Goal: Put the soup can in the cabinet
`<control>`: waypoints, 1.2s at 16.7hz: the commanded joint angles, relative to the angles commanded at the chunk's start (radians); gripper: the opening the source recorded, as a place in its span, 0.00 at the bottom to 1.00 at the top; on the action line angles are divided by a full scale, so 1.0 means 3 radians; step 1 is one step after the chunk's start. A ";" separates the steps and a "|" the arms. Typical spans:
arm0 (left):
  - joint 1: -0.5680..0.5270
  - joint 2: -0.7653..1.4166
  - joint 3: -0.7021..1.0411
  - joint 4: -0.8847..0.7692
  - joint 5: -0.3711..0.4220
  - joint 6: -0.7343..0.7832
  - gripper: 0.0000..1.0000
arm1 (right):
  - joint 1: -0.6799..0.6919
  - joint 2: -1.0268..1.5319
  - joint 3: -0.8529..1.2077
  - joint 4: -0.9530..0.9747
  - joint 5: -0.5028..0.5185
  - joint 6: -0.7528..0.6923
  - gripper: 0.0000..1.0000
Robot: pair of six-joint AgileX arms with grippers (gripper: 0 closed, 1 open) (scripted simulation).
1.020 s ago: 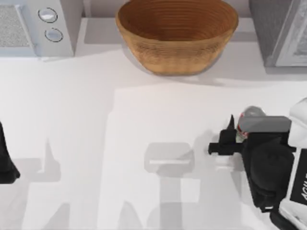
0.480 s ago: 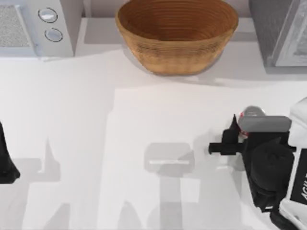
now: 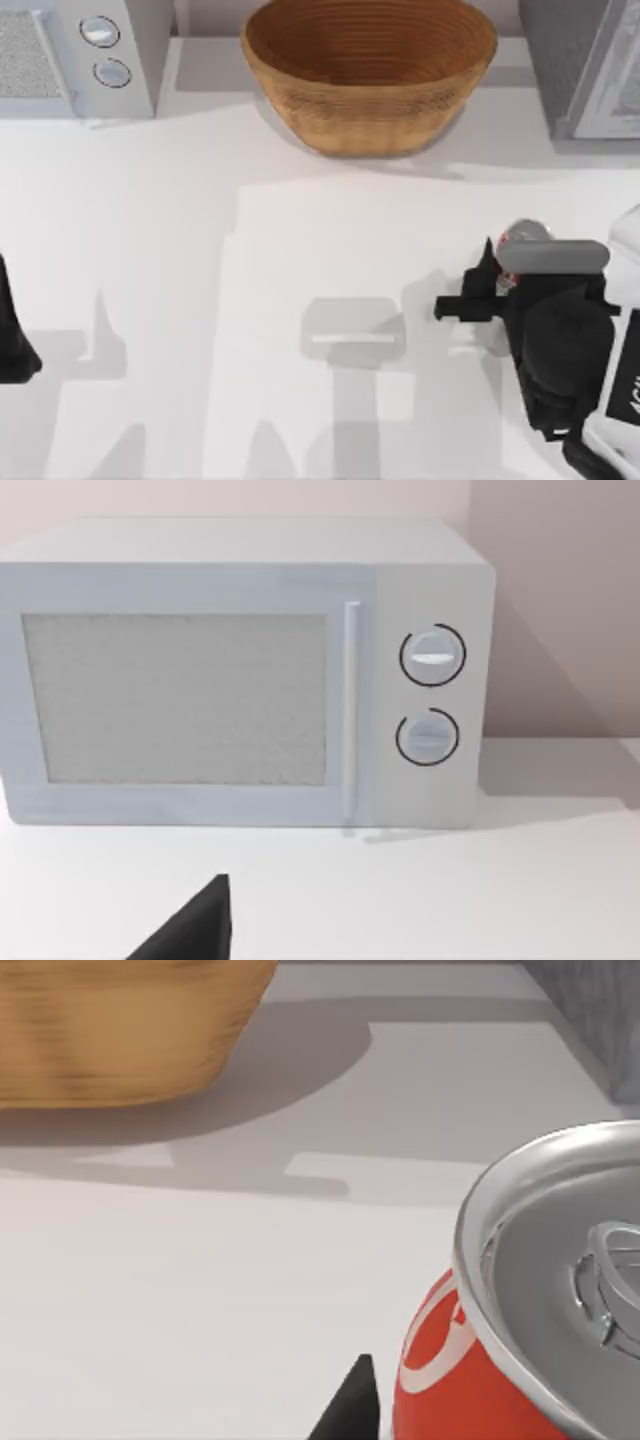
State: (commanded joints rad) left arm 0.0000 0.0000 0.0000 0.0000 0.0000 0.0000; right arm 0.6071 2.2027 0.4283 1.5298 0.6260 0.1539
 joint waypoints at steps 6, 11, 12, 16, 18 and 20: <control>0.0000 0.0000 0.0000 0.0000 0.0000 0.0000 1.00 | -0.0017 -0.0806 0.0102 -0.0928 0.0005 -0.0010 0.00; 0.0000 0.0000 0.0000 0.0000 0.0000 0.0000 1.00 | -0.0006 -0.1832 0.0247 -0.2162 -0.0010 -0.0025 0.00; 0.0000 0.0000 0.0000 0.0000 0.0000 0.0000 1.00 | -0.0003 -0.2022 0.0275 -0.2378 -0.0015 -0.0023 0.00; 0.0000 0.0000 0.0000 0.0000 0.0000 0.0000 1.00 | 0.0007 -0.2531 0.0356 -0.2904 -0.0032 -0.0003 0.00; 0.0000 0.0000 0.0000 0.0000 0.0000 0.0000 1.00 | 0.0008 -0.2580 0.0365 -0.2954 -0.0033 0.0001 0.00; 0.0000 0.0000 0.0000 0.0000 0.0000 0.0000 1.00 | 0.0008 -0.2580 0.0365 -0.2954 -0.0033 0.0001 0.00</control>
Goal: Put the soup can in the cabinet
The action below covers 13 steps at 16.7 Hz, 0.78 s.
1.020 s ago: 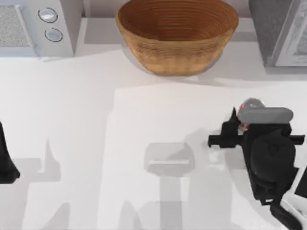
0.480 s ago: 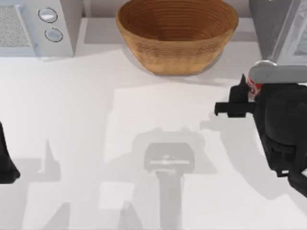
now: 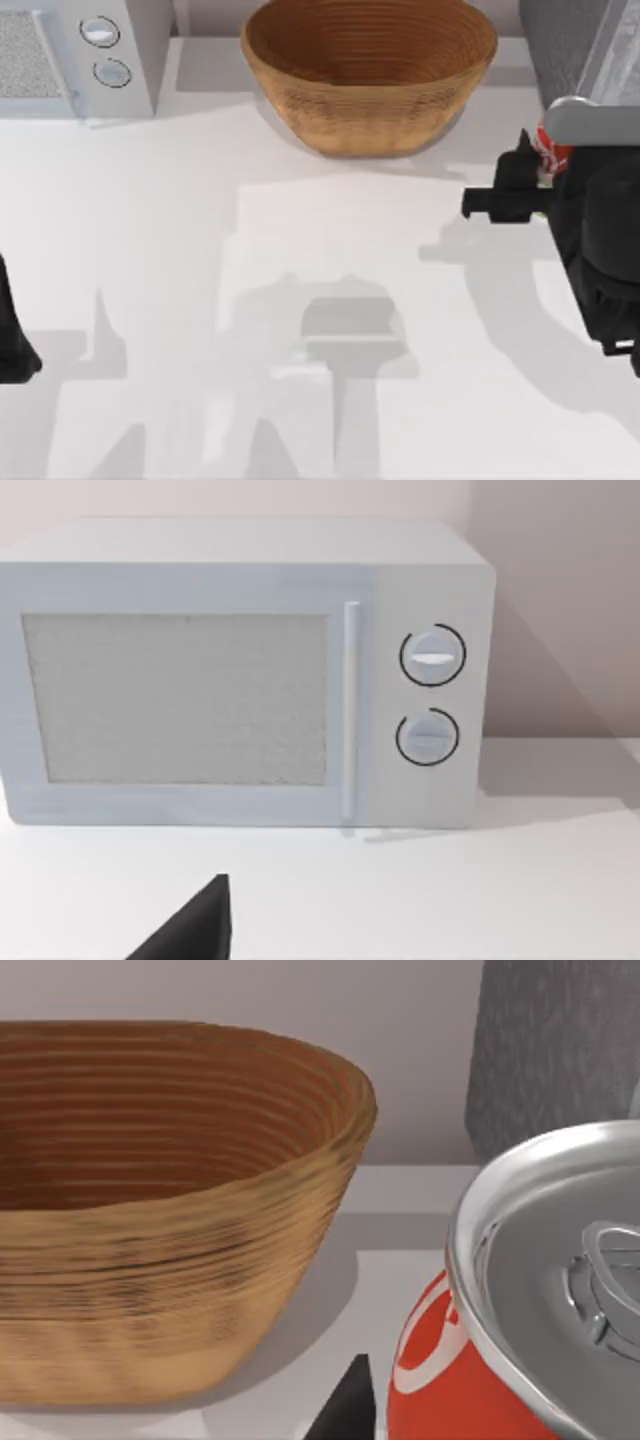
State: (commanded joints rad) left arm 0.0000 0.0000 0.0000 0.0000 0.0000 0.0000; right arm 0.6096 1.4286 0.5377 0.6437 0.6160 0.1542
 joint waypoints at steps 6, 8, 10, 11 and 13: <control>0.0000 0.0000 0.0000 0.0000 0.0000 0.0000 1.00 | -0.0153 -0.0352 -0.0129 -0.0138 -0.0162 -0.0040 0.00; 0.0000 0.0000 0.0000 0.0000 0.0000 0.0000 1.00 | -0.0308 -0.0741 -0.0260 -0.0298 -0.0317 -0.0086 0.00; 0.0000 0.0000 0.0000 0.0000 0.0000 0.0000 1.00 | -0.0507 -0.1241 -0.0433 -0.0507 -0.0510 -0.0143 0.00; 0.0000 0.0000 0.0000 0.0000 0.0000 0.0000 1.00 | -0.0619 -0.1519 -0.0532 -0.0626 -0.0618 -0.0173 0.00; 0.0000 0.0000 0.0000 0.0000 0.0000 0.0000 1.00 | -0.0861 -0.2109 -0.0745 -0.0882 -0.0851 -0.0235 0.00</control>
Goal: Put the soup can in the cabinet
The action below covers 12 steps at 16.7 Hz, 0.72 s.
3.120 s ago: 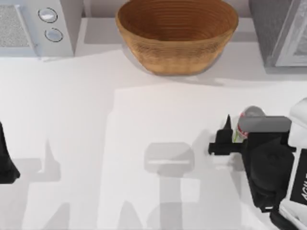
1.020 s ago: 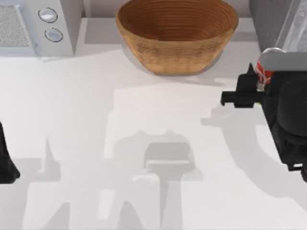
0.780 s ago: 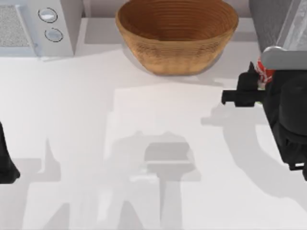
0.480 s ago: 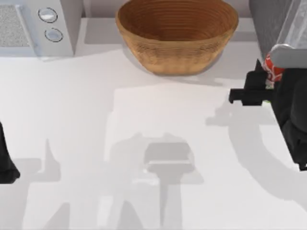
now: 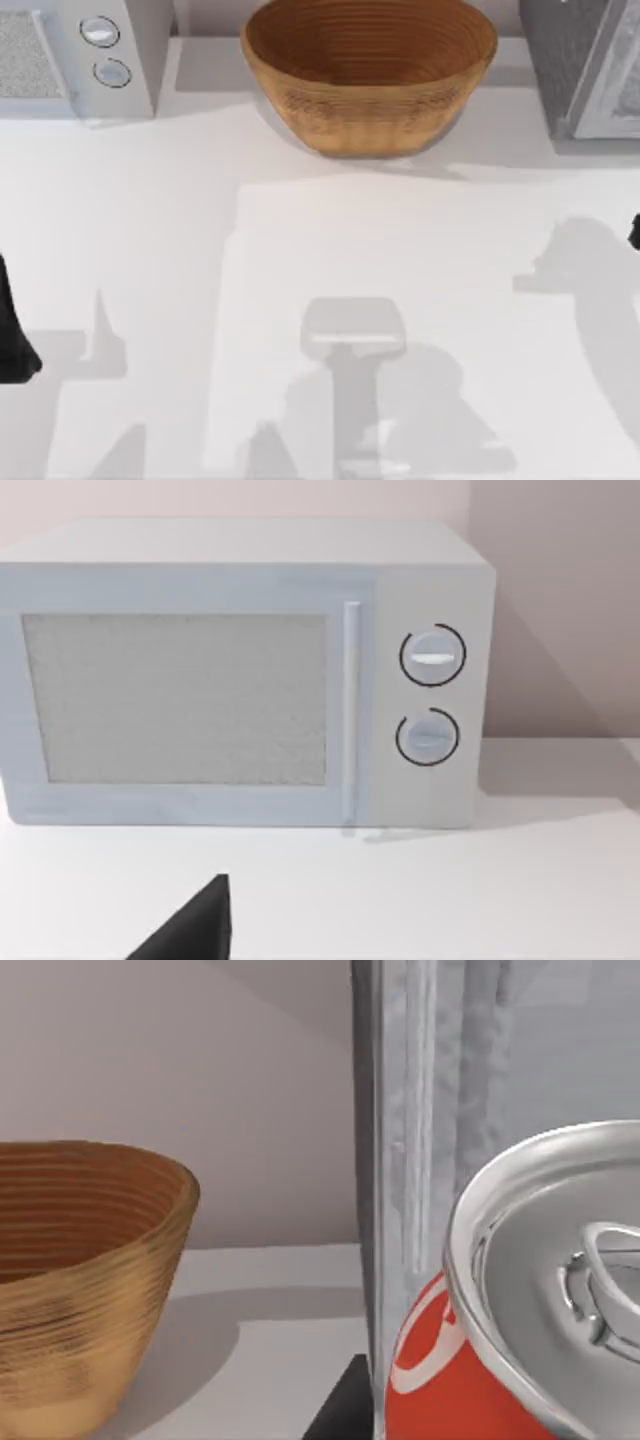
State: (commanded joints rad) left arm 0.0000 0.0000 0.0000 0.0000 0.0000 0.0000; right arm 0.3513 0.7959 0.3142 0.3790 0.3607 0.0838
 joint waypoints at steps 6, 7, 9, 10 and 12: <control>0.0000 0.0000 0.0000 0.0000 0.0000 0.0000 1.00 | -0.0724 -0.1722 -0.0647 -0.0778 -0.0723 -0.0172 0.00; 0.0000 0.0000 0.0000 0.0000 0.0000 0.0000 1.00 | -0.0826 -0.1950 -0.0738 -0.0889 -0.0830 -0.0196 0.00; 0.0000 0.0000 0.0000 0.0000 0.0000 0.0000 1.00 | -0.0998 -0.2320 -0.0893 -0.1076 -0.1014 -0.0237 0.00; 0.0000 0.0000 0.0000 0.0000 0.0000 0.0000 1.00 | -0.1066 -0.2456 -0.0953 -0.1149 -0.1087 -0.0253 0.00; 0.0000 0.0000 0.0000 0.0000 0.0000 0.0000 1.00 | -0.1154 -0.2623 -0.1033 -0.1245 -0.1184 -0.0275 0.00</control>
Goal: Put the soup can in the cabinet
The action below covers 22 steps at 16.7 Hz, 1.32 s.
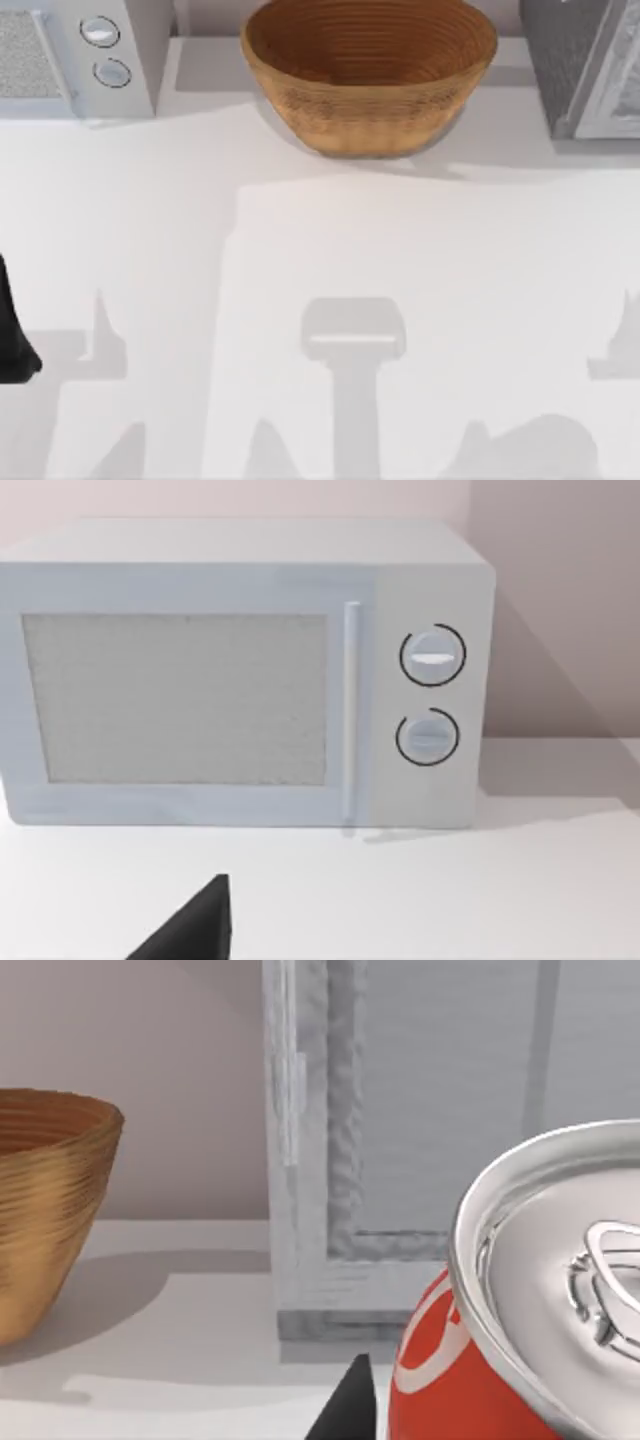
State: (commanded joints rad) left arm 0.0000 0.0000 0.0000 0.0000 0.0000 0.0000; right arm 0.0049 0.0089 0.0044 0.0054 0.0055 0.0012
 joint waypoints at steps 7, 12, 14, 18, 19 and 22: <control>0.0000 0.0000 0.0000 0.0000 0.0000 0.0000 1.00 | 0.0001 0.0016 0.0029 -0.0019 -0.0010 0.0004 0.00; 0.0000 0.0000 0.0000 0.0000 0.0000 0.0000 1.00 | 0.0098 0.0597 0.0734 -0.0186 0.0067 0.0002 0.00; 0.0000 0.0000 0.0000 0.0000 0.0000 0.0000 1.00 | 0.0151 0.0988 0.1235 -0.0308 0.0127 0.0000 0.00; 0.0000 0.0000 0.0000 0.0000 0.0000 0.0000 1.00 | 0.0266 0.1919 0.2457 -0.0611 0.0273 0.0005 0.00; 0.0000 0.0000 0.0000 0.0000 0.0000 0.0000 1.00 | 0.0296 0.2167 0.2785 -0.0693 0.0312 0.0008 0.00; 0.0000 0.0000 0.0000 0.0000 0.0000 0.0000 1.00 | 0.0386 0.2895 0.3760 -0.0934 0.0426 0.0020 0.00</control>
State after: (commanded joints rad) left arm 0.0000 0.0000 0.0000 0.0000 0.0000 0.0000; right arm 0.1209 0.8775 1.1325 -0.2747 0.1331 0.0072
